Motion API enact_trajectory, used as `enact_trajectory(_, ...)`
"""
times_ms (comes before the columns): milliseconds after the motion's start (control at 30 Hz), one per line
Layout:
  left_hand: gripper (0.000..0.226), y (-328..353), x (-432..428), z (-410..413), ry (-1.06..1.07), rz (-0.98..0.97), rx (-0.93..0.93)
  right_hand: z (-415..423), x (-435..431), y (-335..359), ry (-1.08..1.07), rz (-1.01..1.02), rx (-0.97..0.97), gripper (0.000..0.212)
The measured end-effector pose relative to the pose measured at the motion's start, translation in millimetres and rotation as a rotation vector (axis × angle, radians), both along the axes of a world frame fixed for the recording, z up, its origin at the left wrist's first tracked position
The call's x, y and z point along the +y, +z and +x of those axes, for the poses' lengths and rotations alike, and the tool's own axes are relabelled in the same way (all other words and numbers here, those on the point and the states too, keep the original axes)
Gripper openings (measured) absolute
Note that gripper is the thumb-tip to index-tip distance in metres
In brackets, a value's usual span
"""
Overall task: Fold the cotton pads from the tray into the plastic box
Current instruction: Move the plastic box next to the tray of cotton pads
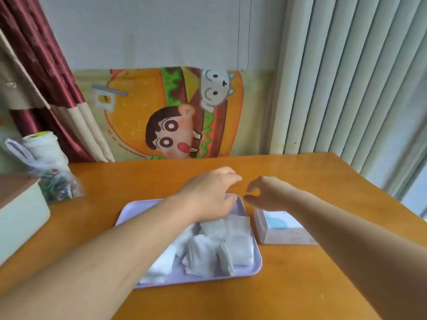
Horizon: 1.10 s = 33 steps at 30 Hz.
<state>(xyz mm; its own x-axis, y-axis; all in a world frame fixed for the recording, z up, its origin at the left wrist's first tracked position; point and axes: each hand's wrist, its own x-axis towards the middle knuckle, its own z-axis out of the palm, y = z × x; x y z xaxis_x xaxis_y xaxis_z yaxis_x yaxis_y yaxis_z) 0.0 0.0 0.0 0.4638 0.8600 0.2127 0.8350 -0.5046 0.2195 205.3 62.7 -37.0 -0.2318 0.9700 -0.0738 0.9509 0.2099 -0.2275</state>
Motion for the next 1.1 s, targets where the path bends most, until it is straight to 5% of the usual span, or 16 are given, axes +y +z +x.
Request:
enact_trajectory(233,0.046,-27.9,-69.3,27.6,0.014,-0.133,0.006,27.4,-82.8,-35.3,-0.116,-0.013,0.024,0.053)
enact_trajectory(533,0.032,-60.8,-62.3,49.7,0.015,-0.123,0.079,20.9,-83.3,-55.4,-0.101,0.072,0.272,0.037)
enact_trajectory(700,0.044,-76.2,-37.4,71.9,-0.018,-0.172,-0.012,19.7,-78.5,-45.2,-0.077,-0.018,0.542,0.054)
enact_trajectory(800,0.059,-73.1,-24.0,83.4,0.006,-0.095,0.089,29.0,-77.7,-58.5,-0.154,0.225,0.760,0.051)
enact_trajectory(900,0.061,-71.3,-19.1,97.5,0.080,-0.057,0.304,50.1,-73.4,-81.7,-0.374,0.555,0.742,0.045)
enact_trajectory(1100,0.047,-90.2,-23.6,135.0,0.205,0.075,0.345,73.8,-86.4,-107.8,-0.519,0.310,1.042,0.050)
